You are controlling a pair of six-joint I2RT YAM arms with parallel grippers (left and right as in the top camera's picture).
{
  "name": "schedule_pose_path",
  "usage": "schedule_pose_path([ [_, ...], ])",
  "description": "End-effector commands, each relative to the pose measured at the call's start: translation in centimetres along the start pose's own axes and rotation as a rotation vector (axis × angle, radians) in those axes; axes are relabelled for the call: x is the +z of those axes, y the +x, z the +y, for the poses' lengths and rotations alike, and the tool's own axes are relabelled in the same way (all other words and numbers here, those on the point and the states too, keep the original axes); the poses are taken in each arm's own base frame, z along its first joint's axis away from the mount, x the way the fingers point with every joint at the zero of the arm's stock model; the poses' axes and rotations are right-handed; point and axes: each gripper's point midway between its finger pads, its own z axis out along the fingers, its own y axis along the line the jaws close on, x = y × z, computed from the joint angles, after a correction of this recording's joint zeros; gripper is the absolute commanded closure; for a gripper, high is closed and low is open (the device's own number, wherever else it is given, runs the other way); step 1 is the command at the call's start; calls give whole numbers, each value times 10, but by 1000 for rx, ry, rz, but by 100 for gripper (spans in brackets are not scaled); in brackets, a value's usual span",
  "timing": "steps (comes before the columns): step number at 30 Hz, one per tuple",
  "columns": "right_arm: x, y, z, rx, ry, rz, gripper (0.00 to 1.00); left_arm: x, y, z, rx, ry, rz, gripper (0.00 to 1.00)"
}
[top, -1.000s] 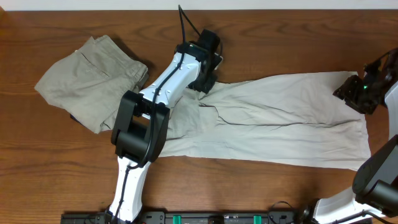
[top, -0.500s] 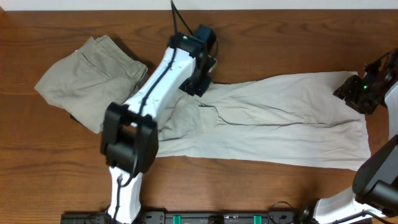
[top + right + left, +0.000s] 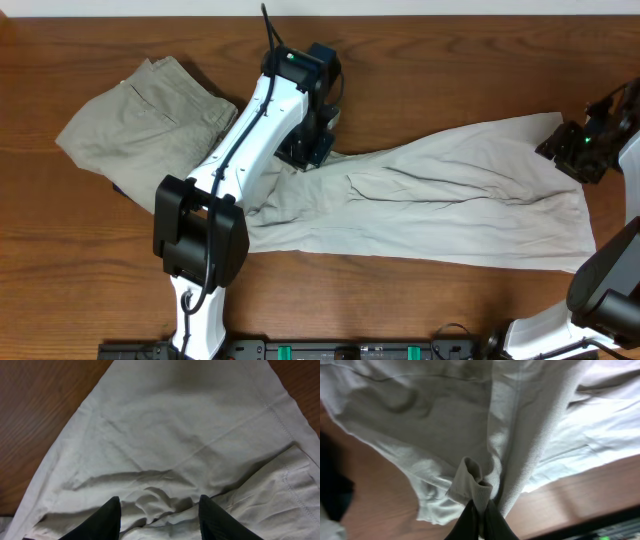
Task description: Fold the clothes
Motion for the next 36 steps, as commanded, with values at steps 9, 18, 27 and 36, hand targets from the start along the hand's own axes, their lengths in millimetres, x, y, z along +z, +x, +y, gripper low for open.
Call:
schedule_pose_path([
  [9,-5,-6,2,8,-4,-17,51,8,29,-6,-130,40,132,94],
  [18,-5,-5,2,8,-3,-15,51,12,39,-6,-150,37,177,83],
  [27,-5,-12,2,1,0,-41,48,12,39,0,-145,3,172,44],
  [36,4,-67,-16,-96,58,-233,50,14,25,5,-140,-21,116,40],
])
